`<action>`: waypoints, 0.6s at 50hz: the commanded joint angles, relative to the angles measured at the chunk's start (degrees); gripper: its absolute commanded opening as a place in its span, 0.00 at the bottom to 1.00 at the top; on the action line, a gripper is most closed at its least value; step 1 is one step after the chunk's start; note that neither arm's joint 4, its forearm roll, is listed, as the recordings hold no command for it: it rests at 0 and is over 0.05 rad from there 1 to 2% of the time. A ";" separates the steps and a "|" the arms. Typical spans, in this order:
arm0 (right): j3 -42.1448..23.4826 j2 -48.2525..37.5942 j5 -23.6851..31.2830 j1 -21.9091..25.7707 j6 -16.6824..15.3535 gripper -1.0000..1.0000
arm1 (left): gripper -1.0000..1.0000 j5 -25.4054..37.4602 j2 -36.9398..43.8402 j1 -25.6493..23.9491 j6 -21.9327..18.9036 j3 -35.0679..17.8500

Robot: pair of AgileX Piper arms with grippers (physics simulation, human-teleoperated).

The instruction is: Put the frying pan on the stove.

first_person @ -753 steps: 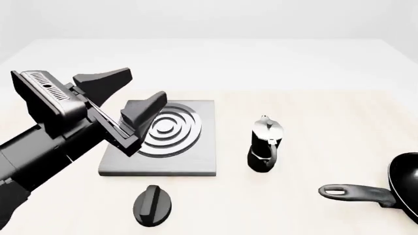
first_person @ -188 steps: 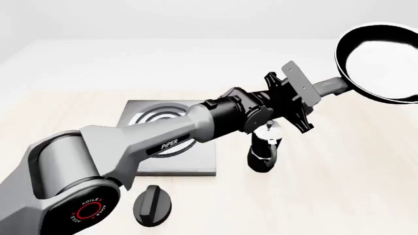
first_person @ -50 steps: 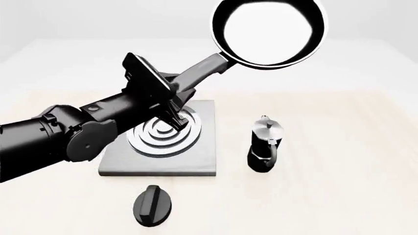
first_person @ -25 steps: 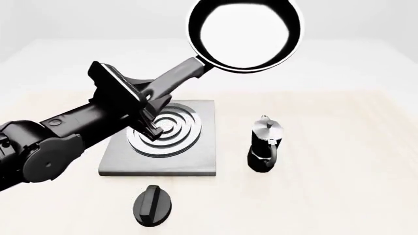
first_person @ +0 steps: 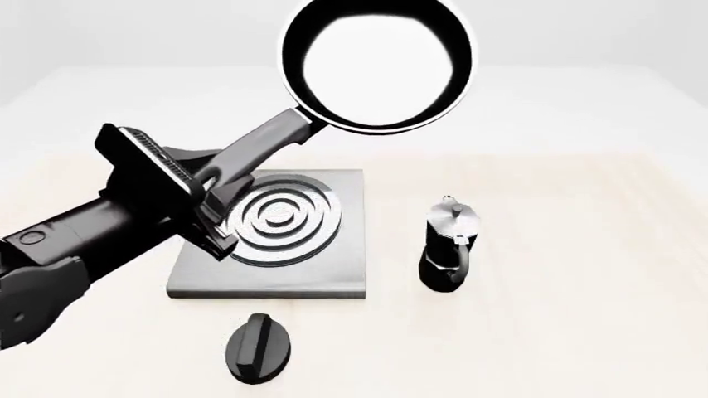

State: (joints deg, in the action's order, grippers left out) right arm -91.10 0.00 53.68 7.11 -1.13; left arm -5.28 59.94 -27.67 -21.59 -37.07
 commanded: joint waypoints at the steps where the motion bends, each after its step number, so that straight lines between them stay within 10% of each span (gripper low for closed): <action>1: 0.46 0.00 -0.24 0.23 -0.44 1.00 | 0.00 0.77 -3.75 0.93 0.31 0.75; 30: 0.93 0.00 -0.56 -0.36 -0.81 1.00 | 0.00 6.31 -13.13 4.93 2.41 7.60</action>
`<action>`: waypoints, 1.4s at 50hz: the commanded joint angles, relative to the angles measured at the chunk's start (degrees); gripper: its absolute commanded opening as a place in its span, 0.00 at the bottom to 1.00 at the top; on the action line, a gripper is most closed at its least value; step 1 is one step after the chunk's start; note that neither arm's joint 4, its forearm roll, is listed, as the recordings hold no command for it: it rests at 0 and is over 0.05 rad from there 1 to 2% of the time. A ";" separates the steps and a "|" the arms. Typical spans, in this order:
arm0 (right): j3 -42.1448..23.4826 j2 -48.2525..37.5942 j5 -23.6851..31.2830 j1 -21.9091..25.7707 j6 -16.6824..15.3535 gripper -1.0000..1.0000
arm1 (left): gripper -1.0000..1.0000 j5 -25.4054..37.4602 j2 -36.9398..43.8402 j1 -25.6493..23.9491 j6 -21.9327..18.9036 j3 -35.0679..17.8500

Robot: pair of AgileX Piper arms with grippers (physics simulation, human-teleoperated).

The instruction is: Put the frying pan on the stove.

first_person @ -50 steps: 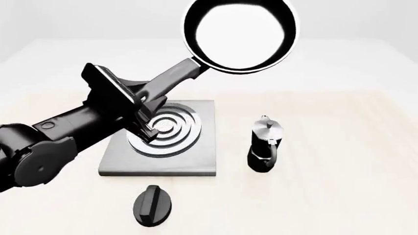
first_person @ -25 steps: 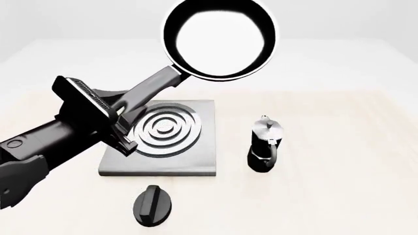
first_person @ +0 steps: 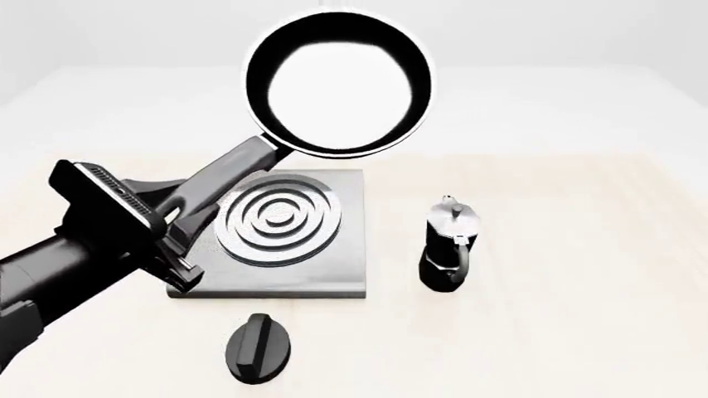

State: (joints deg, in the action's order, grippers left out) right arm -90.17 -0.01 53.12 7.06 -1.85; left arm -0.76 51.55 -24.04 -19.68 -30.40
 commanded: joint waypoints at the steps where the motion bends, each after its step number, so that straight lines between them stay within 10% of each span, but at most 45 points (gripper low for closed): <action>1: 0.00 0.00 0.00 -0.32 -0.10 1.00 | 0.00 1.79 -4.75 1.30 0.49 0.93; 36: 1.61 0.00 -0.84 0.59 -1.75 1.00 | 0.00 8.85 -15.69 2.70 8.16 7.99; 70: 2.57 0.00 -1.47 1.17 -2.55 1.00 | 0.00 13.58 -15.40 5.03 5.61 8.22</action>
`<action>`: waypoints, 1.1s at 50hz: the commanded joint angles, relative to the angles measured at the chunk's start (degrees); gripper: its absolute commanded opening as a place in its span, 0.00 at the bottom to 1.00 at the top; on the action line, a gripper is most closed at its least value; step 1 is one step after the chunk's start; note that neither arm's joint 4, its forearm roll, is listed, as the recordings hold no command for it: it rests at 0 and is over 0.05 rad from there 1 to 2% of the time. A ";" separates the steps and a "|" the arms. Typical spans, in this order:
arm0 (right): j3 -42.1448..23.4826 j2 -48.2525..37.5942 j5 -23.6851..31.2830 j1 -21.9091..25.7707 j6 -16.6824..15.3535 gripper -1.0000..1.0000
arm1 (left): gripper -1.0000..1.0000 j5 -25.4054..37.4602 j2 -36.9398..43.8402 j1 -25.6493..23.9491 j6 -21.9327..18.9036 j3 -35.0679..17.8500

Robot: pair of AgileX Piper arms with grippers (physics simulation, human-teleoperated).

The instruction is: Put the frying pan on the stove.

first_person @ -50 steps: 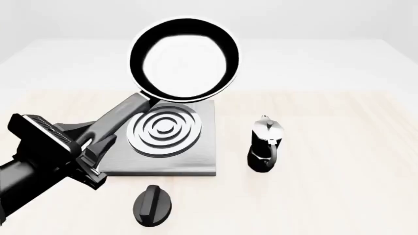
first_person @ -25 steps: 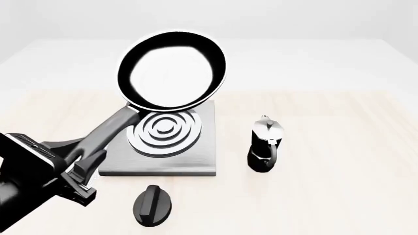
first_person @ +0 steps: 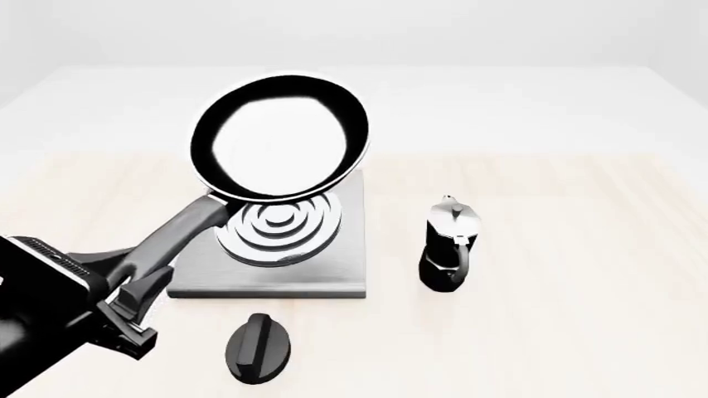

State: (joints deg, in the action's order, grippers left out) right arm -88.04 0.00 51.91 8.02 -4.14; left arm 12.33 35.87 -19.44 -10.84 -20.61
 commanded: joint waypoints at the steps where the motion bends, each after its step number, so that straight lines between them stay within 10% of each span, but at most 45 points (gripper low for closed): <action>1: 0.48 0.00 -0.30 0.18 -0.25 1.00 | 0.00 0.56 0.35 0.54 -3.33 -1.60; 55: 2.59 0.00 -1.76 0.77 -0.96 1.00 | 0.00 -0.59 2.36 2.30 -3.26 1.87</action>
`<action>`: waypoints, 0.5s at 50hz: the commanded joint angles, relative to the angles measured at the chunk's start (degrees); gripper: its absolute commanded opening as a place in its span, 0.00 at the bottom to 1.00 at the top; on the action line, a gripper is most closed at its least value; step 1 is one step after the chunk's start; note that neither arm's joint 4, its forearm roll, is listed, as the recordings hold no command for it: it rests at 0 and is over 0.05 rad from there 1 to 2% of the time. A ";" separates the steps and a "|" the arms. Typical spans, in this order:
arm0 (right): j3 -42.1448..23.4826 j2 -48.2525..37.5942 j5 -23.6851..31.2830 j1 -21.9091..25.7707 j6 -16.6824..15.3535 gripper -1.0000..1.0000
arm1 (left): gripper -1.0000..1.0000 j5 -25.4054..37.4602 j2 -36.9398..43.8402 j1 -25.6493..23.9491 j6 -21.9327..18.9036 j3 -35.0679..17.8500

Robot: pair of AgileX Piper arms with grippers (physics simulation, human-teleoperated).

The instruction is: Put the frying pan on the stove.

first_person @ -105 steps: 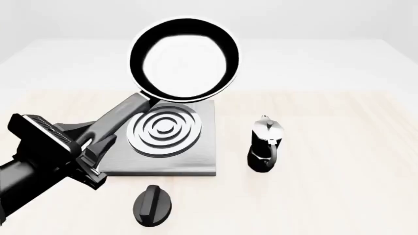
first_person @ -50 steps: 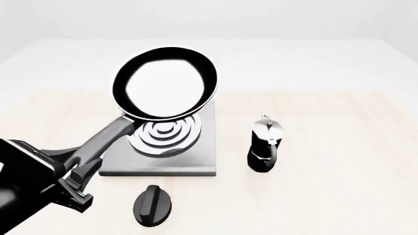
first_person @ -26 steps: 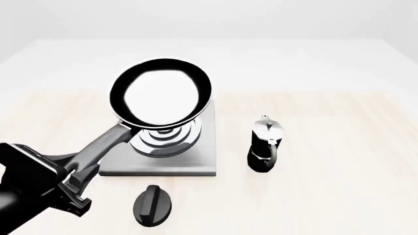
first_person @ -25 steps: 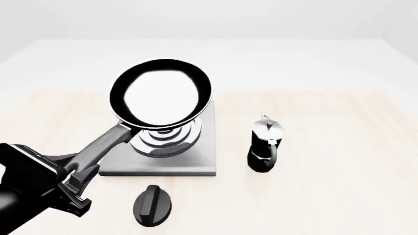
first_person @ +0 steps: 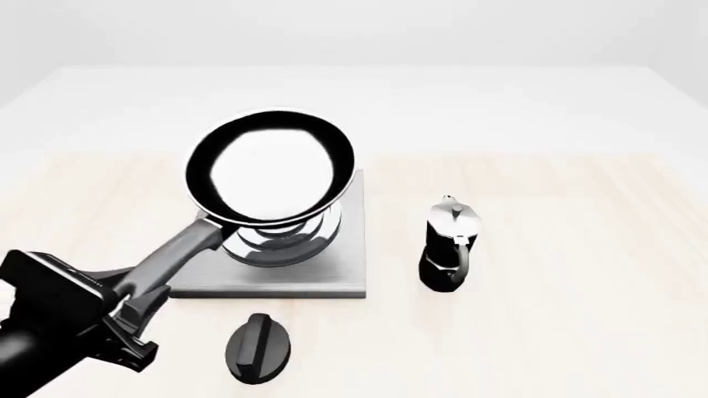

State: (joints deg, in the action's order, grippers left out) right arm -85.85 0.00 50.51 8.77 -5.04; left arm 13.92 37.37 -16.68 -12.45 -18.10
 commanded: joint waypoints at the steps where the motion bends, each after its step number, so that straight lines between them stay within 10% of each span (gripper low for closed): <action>1: 0.41 0.00 -0.36 0.04 -0.10 1.00 | 0.00 -2.38 1.05 -0.47 -1.59 -0.66; 25: 0.12 0.00 0.00 -0.02 -0.03 1.00 | 0.00 -6.57 4.24 -0.32 -0.14 1.73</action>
State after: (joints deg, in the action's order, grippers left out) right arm -85.74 0.00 50.45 8.68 -5.02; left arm 9.06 41.41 -17.11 -10.96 -15.75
